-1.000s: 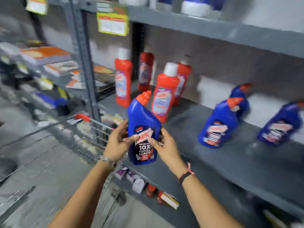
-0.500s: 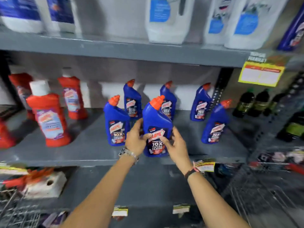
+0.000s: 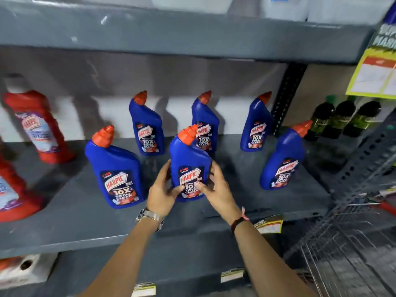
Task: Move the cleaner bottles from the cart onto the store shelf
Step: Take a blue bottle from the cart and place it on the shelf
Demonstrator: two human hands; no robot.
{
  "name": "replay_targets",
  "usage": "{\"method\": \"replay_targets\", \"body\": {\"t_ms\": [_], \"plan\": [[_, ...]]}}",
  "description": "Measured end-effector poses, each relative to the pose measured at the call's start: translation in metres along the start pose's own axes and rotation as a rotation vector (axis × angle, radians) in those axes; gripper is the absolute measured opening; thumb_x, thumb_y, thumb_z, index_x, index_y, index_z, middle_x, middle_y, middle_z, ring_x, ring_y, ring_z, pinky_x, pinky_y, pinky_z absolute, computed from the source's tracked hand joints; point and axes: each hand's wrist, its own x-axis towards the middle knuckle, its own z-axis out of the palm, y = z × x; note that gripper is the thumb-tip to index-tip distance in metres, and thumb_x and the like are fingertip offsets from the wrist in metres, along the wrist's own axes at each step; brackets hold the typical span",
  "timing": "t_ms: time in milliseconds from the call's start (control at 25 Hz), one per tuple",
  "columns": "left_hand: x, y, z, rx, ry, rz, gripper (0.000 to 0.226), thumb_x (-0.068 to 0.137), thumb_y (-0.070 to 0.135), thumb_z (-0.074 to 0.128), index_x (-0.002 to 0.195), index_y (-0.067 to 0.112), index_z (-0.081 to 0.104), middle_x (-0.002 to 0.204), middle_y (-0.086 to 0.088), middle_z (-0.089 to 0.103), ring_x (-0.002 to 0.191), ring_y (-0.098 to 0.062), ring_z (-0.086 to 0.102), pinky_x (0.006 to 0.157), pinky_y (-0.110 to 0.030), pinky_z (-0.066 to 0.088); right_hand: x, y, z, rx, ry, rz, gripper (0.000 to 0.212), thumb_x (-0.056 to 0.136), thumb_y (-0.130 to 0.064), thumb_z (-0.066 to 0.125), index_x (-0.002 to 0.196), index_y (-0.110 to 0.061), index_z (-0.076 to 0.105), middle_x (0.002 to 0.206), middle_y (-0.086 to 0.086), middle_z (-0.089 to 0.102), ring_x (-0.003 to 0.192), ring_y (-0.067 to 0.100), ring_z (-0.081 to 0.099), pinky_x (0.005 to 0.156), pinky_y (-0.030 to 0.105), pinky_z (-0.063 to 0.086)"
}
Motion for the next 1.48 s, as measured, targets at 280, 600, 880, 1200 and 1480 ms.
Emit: {"method": "replay_targets", "body": {"t_ms": [280, 600, 880, 1200, 1480], "plan": [[0.001, -0.039, 0.017, 0.103, 0.001, -0.196, 0.042, 0.069, -0.006, 0.066, 0.108, -0.002, 0.051, 0.109, -0.021, 0.064, 0.098, -0.028, 0.061, 0.089, -0.036, 0.046, 0.006, 0.03, -0.007, -0.388, -0.063, 0.074, 0.04, 0.071, -0.011, 0.072, 0.105, -0.008, 0.049, 0.111, 0.014, 0.064, 0.107, 0.03, 0.054, 0.085, 0.032, 0.043], [0.004, -0.022, 0.064, 0.008, -0.031, -0.176, 0.056, 0.072, -0.007, 0.062, 0.122, 0.003, 0.041, 0.109, -0.004, 0.056, 0.099, -0.019, 0.055, 0.076, -0.007, 0.044, 0.01, 0.044, -0.048, -0.475, 0.01, 0.056, 0.057, 0.069, -0.018, 0.075, 0.118, -0.01, 0.045, 0.12, 0.014, 0.058, 0.115, 0.027, 0.049, 0.092, 0.035, 0.042], [0.004, -0.02, 0.065, 0.071, 0.029, -0.152, 0.046, 0.072, -0.005, 0.064, 0.115, 0.001, 0.05, 0.111, -0.021, 0.064, 0.09, -0.016, 0.056, 0.071, 0.003, 0.036, 0.005, 0.04, -0.046, -0.534, 0.046, 0.063, 0.048, 0.076, -0.021, 0.069, 0.115, -0.006, 0.046, 0.121, 0.015, 0.056, 0.118, 0.027, 0.045, 0.092, 0.033, 0.039], [0.003, -0.02, 0.065, 0.084, 0.03, -0.127, 0.048, 0.073, 0.0, 0.065, 0.117, 0.004, 0.049, 0.112, -0.019, 0.065, 0.099, -0.023, 0.061, 0.077, -0.011, 0.04, 0.003, 0.039, -0.045, -0.511, 0.055, 0.072, 0.054, 0.076, -0.017, 0.069, 0.122, -0.008, 0.043, 0.126, 0.015, 0.054, 0.121, 0.028, 0.045, 0.097, 0.039, 0.041], [-0.011, -0.021, 0.058, 0.066, 0.06, -0.093, 0.053, 0.072, -0.004, 0.064, 0.121, 0.001, 0.044, 0.113, -0.011, 0.057, 0.101, -0.018, 0.053, 0.082, -0.014, 0.042, -0.007, 0.039, -0.043, -0.422, 0.147, 0.134, 0.067, 0.075, -0.014, 0.07, 0.131, -0.005, 0.034, 0.134, 0.013, 0.047, 0.129, 0.028, 0.036, 0.106, 0.041, 0.034]]}}
